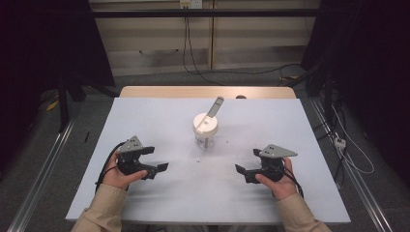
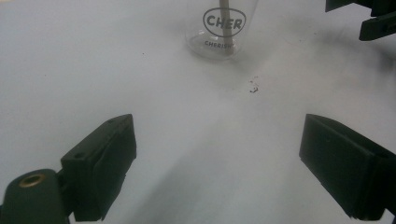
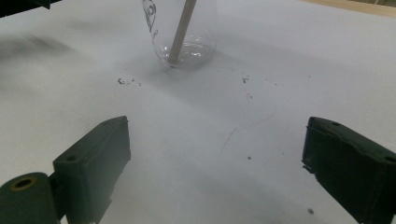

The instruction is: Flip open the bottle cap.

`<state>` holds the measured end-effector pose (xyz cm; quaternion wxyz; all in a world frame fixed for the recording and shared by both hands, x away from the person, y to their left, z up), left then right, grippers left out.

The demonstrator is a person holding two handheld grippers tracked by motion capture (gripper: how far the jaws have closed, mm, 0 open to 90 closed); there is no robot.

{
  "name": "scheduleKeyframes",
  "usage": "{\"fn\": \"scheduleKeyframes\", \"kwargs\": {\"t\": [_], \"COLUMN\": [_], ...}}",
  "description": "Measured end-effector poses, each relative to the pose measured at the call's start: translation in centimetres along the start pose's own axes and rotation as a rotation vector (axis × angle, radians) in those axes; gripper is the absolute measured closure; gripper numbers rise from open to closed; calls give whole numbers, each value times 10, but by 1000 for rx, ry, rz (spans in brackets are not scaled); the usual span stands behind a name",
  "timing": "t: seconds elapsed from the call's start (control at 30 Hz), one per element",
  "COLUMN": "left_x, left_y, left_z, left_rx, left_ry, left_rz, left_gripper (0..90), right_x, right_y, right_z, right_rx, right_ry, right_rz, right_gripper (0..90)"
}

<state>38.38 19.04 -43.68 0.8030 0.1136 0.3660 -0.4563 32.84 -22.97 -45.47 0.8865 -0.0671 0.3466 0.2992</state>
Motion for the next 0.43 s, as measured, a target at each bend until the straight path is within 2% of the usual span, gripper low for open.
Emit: {"fn": "scheduleKeyframes", "kwargs": {"t": [0.2, 0.43], "left_x": [-5, -6], "left_y": [0, 3], "left_z": [-9, -13], "left_rx": [-5, -12], "left_ry": [3, 2], "left_rz": [20, 28], "left_gripper": [100, 98], "right_x": [-8, -15], "right_y": [0, -5], "right_z": [-8, -14], "right_rx": [-14, 1], "right_ry": [3, -7], "right_rz": [-17, -26], "right_gripper": [73, 72]}}
Point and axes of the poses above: each handheld gripper's, and its own axes: x roughly forward along the jaws, z roughly out of its top, y roughly to its left, the point moved 1 cm from there along x, roughly forward along the jaws, and after that the axes turned 12 degrees about y, right-handed, at the moved point
